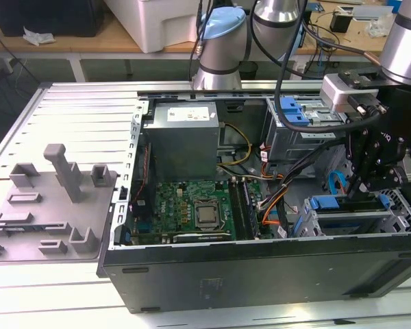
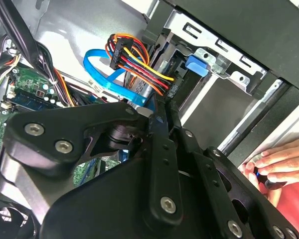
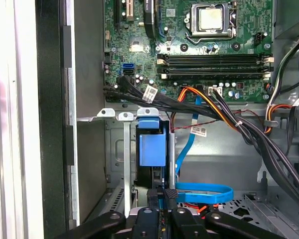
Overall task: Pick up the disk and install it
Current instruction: 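Insert the second disk wire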
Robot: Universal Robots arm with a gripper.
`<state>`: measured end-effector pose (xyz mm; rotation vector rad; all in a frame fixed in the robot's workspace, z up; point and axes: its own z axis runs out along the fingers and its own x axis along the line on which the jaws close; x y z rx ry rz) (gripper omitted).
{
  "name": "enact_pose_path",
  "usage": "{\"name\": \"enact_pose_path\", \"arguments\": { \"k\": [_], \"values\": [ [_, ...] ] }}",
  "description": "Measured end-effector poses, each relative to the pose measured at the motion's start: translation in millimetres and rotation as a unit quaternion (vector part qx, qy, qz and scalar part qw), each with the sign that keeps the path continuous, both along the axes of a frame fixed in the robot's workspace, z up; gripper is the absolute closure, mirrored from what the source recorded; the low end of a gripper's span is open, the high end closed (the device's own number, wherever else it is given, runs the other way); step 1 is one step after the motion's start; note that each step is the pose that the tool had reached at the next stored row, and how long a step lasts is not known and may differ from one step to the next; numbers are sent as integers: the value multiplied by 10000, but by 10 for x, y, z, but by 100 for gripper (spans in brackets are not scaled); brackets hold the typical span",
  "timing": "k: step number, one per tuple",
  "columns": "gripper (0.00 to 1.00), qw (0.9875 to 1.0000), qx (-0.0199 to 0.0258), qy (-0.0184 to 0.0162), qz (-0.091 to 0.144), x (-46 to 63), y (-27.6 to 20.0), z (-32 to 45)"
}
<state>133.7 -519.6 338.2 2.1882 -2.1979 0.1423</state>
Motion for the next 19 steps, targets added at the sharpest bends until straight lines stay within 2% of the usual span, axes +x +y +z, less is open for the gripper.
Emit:
{"name": "enact_pose_path", "arguments": {
  "k": [1,2,3,4,7,19],
  "values": [
    [77,10000,-1,0,0,0,0,0],
    [71,10000,-2,0,0,0,0,1],
    [71,10000,-3,0,0,0,0,1],
    [64,10000,-3,0,0,0,0,2],
    [64,10000,-4,0,0,0,-1,6],
    [64,10000,-11,0,0,0,1,235]
  ]
}}
